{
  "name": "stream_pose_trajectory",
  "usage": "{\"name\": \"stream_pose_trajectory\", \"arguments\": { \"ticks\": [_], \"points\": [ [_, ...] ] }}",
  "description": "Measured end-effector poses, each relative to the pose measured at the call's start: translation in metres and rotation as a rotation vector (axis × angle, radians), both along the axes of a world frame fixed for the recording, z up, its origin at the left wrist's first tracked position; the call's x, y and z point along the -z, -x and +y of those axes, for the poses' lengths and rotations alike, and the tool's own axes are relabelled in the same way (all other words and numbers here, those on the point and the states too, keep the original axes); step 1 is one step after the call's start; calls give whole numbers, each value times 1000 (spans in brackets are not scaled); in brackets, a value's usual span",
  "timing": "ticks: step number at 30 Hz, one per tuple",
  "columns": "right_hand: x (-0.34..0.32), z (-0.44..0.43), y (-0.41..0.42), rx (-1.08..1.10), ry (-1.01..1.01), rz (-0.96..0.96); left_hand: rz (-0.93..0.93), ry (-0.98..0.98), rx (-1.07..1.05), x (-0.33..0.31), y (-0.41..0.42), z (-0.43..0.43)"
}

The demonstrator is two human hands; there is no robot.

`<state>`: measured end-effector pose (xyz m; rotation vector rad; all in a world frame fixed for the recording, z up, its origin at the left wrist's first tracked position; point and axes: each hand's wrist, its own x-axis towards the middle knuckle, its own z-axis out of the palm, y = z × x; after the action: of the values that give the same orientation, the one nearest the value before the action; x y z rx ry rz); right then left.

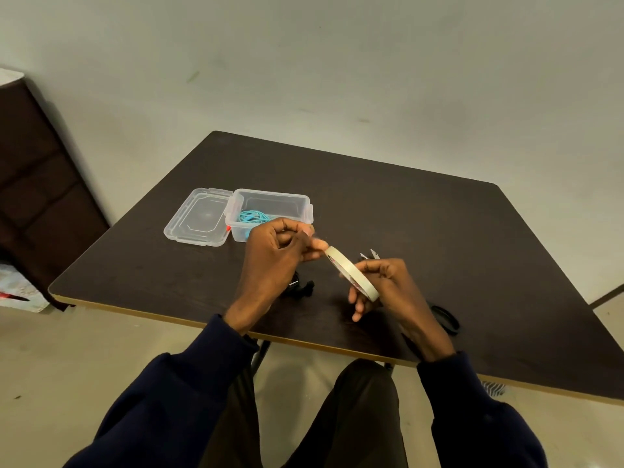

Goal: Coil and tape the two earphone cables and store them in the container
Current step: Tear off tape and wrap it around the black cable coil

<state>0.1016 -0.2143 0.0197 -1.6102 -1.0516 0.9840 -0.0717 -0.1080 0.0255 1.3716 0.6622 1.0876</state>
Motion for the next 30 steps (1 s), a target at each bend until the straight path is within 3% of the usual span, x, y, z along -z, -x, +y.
{"name": "stream_pose_trajectory", "arguments": {
  "ticks": [13, 19, 26, 30],
  "points": [
    [2, -2, -14, 34, 153, 166, 75, 196, 254, -28, -3, 11],
    [-3, -2, -13, -9, 165, 146, 274, -76, 188, -29, -9, 17],
    [-8, -13, -21, 45, 106, -101, 383, -283, 124, -31, -21, 16],
    [-2, -38, -37, 261, 135, -667, 427, -333, 89, -34, -25, 17]
  ]
}}
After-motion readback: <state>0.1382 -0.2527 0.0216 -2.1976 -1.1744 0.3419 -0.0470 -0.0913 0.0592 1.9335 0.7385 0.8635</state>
